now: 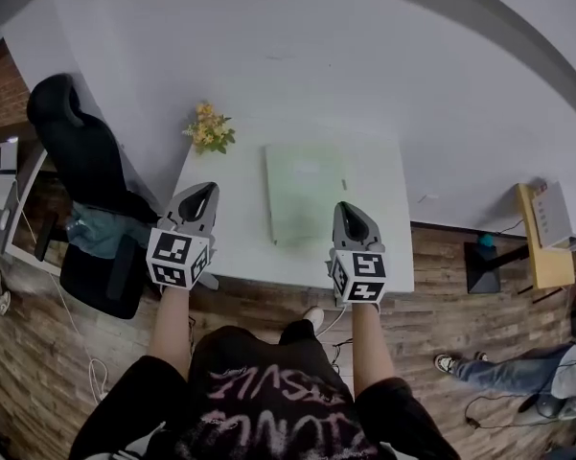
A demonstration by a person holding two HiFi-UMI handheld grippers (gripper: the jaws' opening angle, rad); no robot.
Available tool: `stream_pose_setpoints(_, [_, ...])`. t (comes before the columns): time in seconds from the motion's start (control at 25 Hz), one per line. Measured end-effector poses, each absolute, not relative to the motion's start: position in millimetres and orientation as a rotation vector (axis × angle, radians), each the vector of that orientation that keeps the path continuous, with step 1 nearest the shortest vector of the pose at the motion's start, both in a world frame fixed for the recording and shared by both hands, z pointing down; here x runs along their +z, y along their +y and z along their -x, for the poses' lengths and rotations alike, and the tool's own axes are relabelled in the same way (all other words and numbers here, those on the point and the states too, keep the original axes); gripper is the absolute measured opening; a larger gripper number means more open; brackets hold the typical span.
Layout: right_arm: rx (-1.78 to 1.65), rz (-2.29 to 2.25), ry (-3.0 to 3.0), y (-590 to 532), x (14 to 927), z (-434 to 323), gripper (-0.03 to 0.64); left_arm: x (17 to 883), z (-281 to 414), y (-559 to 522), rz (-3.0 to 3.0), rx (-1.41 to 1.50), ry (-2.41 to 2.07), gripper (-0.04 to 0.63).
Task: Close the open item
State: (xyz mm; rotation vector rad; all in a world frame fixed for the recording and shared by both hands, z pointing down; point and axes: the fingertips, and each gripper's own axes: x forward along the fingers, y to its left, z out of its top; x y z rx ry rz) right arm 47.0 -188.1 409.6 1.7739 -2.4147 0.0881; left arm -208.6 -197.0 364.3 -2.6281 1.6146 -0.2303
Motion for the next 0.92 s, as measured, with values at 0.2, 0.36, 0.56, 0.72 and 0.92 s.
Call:
stream_pose_setpoints(0.2, [0.051, -1.799, -2.422, -185.1, 393.4, -47.9, 0.025, 348.3, 214.9, -189.9, 2.593, -0.195, 1.621, 0.015])
stream_pose_setpoints(0.36, [0.035, -1.805, -2.42, -181.6, 387.9, -45.9, 0.025, 344.1, 220.0, -187.0, 2.584, -0.181, 1.632, 0.015])
stream_pose_setpoints(0.56, [0.032, -1.802, -2.416, -181.3, 386.5, -43.9, 0.025, 338.9, 222.3, -187.4, 2.573, -0.166, 1.631, 0.015])
stream_pose_setpoints(0.72, [0.027, -1.798, -2.413, -183.2, 387.1, -43.6, 0.025, 339.5, 219.5, -188.5, 2.587, -0.154, 1.614, 0.015])
stream_pose_setpoints(0.92, [0.012, -1.802, -2.412, -187.3, 383.1, -43.1, 0.025, 335.5, 217.2, -192.5, 2.583, -0.146, 1.593, 0.015])
